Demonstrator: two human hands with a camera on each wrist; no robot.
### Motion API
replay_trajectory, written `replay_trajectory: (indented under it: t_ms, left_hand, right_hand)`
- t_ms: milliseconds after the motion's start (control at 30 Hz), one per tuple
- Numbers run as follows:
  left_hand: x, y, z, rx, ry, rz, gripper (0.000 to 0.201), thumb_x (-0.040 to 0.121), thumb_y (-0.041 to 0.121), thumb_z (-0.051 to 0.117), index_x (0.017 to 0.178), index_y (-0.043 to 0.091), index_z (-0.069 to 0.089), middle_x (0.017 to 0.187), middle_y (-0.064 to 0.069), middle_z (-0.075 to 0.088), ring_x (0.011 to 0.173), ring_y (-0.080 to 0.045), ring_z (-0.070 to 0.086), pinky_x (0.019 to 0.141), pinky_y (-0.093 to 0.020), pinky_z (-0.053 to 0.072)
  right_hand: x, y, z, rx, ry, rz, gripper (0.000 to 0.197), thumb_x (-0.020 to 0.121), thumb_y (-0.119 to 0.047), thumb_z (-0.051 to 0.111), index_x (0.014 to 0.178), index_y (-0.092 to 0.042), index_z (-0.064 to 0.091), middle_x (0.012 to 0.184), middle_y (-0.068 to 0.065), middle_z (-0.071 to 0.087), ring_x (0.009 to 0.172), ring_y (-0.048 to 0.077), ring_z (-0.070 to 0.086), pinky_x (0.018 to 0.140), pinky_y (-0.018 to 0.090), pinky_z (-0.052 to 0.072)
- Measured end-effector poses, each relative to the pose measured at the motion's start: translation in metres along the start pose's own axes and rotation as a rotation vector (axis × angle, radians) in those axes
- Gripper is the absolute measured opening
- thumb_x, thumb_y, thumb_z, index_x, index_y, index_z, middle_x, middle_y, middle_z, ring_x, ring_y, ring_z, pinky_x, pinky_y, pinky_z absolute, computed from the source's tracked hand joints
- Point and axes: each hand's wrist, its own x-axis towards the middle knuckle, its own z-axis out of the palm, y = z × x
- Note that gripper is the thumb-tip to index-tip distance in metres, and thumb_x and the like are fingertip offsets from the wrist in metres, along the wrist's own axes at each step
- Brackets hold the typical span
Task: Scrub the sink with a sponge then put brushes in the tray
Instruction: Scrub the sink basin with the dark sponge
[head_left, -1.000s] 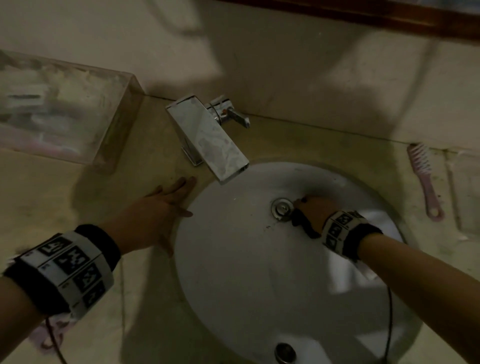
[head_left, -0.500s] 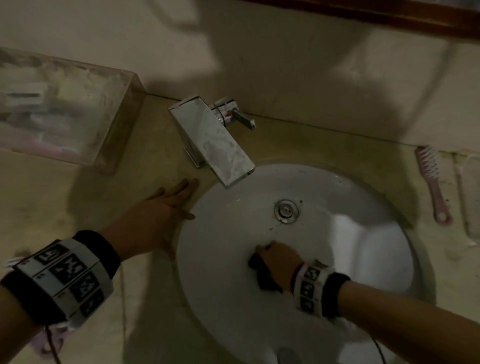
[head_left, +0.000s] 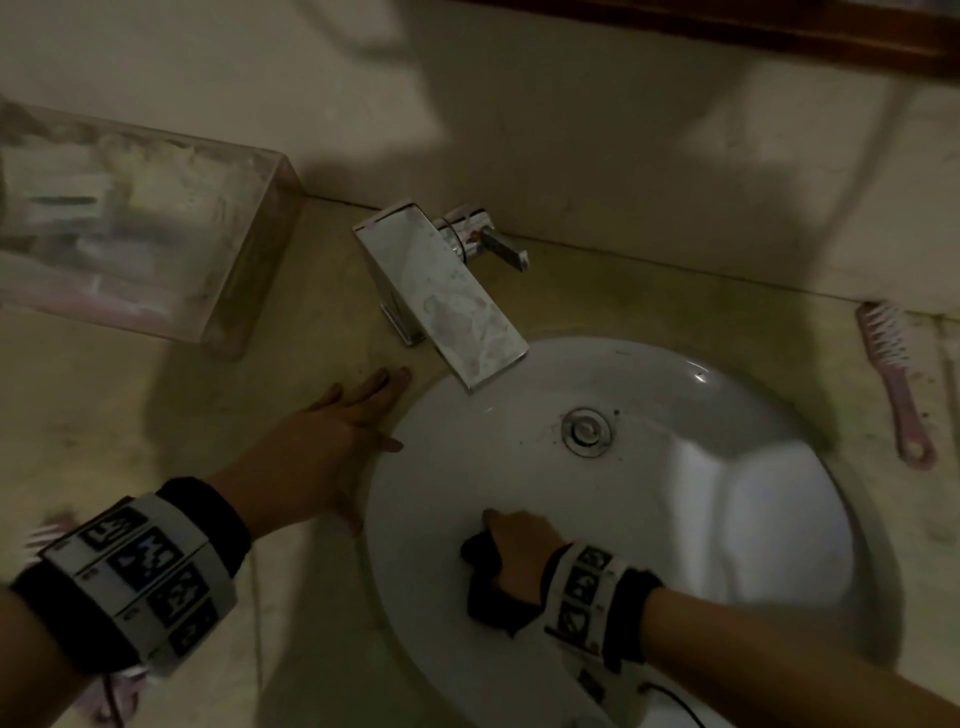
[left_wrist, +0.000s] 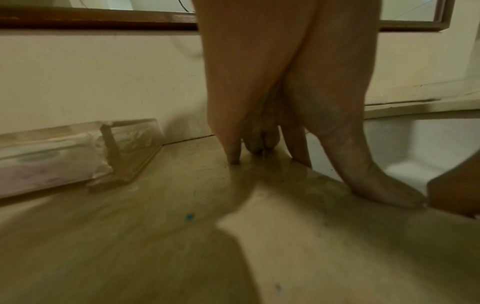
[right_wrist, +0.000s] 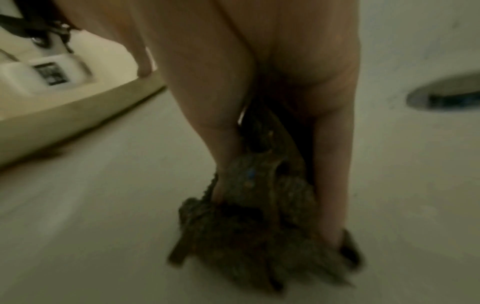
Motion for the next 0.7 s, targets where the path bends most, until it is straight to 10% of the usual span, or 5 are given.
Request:
replay_trajectory:
  t_ms: [300,433,567,700]
  left_hand:
    - [0.000,0.001,-0.001,-0.068,0.001,0.016,0.094,0.047,0.069,0.068,0.131,0.030,0.053,0.146,0.019,-0.024,0.133,0.014,-0.027,0.115,-0.022,-0.008]
    - [0.000,-0.004,0.003,-0.025,0.024,0.026,0.080,0.058,0.051,0.081,0.131,0.032,0.053,0.150,0.017,-0.023,0.140,0.002,-0.018,0.116,-0.023,-0.006]
    - [0.002,-0.005,0.005,-0.042,0.033,0.031,0.080,0.055,0.049,0.083,0.128,0.032,0.055,0.153,0.016,-0.016,0.138,0.005,-0.017,0.114,-0.022,-0.007]
    - [0.001,-0.002,0.001,-0.059,0.023,0.038,0.084,0.052,0.054,0.080,0.129,0.030,0.055,0.147,0.016,-0.024,0.133,0.011,-0.022,0.112,-0.019,-0.009]
  right_hand:
    - [0.045,0.034,-0.091,0.350,0.538,0.265,0.064,0.092,-0.037,0.055,0.142,-0.009,0.028,0.135,0.016,0.052,0.119,0.032,0.054,0.096,0.038,0.046]
    - [0.018,0.028,-0.077,0.229,0.374,0.143,0.065,0.090,-0.034,0.059,0.142,-0.009,0.029,0.141,0.015,0.046,0.128,0.031,0.046,0.104,0.037,0.038]
    - [-0.010,0.026,-0.034,-0.053,0.072,-0.129,0.025,0.082,-0.036,0.068,0.099,-0.026,0.053,0.111,0.011,0.060,0.110,0.029,0.058,0.088,0.034,0.045]
    - [-0.011,0.050,-0.011,-0.233,-0.040,0.042,0.064,0.091,-0.036,0.056,0.145,-0.017,0.029,0.141,0.016,0.042,0.128,0.033,0.046,0.108,0.040,0.038]
